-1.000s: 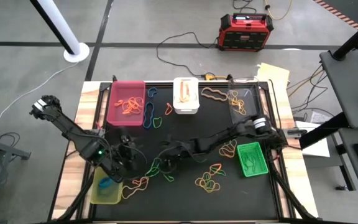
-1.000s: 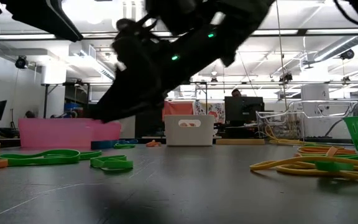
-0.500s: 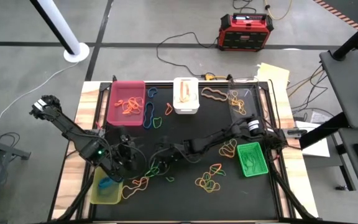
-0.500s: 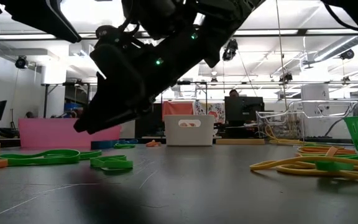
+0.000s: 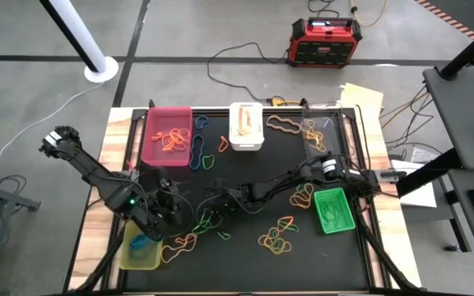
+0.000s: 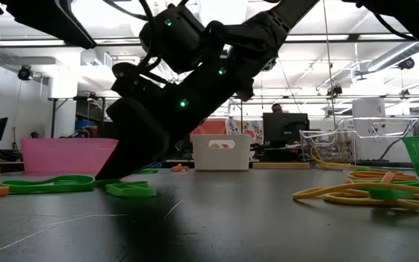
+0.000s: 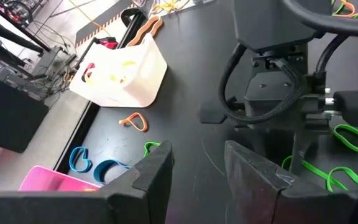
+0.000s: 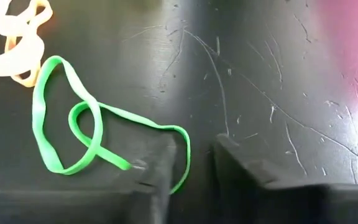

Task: Sort rubber bands into baskets
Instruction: Put the green rubber band into the green bin

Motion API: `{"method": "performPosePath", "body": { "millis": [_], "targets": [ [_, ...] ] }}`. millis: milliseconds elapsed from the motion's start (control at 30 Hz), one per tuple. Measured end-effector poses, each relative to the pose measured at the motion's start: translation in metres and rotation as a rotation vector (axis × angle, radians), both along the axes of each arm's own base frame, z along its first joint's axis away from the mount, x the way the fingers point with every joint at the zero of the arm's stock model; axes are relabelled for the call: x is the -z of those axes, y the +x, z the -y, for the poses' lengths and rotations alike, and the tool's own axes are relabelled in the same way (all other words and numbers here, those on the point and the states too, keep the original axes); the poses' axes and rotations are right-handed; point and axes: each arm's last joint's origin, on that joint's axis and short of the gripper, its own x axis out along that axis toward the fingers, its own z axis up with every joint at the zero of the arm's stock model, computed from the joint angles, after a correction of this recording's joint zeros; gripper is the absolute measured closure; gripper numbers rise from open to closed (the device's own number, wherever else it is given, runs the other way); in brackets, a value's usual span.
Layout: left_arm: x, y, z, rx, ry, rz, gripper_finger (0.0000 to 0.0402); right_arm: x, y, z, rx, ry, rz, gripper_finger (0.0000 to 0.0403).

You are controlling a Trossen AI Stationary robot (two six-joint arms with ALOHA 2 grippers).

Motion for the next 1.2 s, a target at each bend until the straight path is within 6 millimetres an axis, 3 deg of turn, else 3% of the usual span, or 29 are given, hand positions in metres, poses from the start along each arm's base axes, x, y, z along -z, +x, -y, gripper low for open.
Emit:
{"method": "performPosePath", "body": {
  "millis": [100,167,400,600,933,1067,1200],
  "targets": [
    [0.000,0.000,0.000,-0.011,0.020,0.015,0.0270,0.000,0.000,0.000,-0.022,-0.015,0.001,0.0358],
    [-0.001,0.000,-0.001,-0.016,0.029,0.024,0.0270,-0.001,0.000,-0.001,-0.035,-0.030,0.003,0.0382],
    [-0.001,0.001,0.000,-0.020,0.024,0.035,0.0270,-0.024,-0.008,-0.001,-0.049,-0.054,-0.027,0.0394],
    [-0.001,0.001,0.000,-0.020,0.023,0.038,0.0270,-0.078,-0.031,-0.004,-0.059,-0.076,-0.113,0.0394],
    [-0.002,0.002,0.000,-0.023,0.011,0.050,0.0270,-0.158,-0.122,-0.017,0.040,-0.039,-0.390,0.0394],
    [-0.002,0.002,0.001,-0.023,0.006,0.056,0.0270,-0.178,-0.168,-0.026,0.193,0.040,-0.529,0.0394],
    [-0.002,0.003,0.001,-0.025,-0.001,0.064,0.0270,-0.192,-0.216,-0.030,0.452,0.094,-0.684,0.0394]
  ]
}}
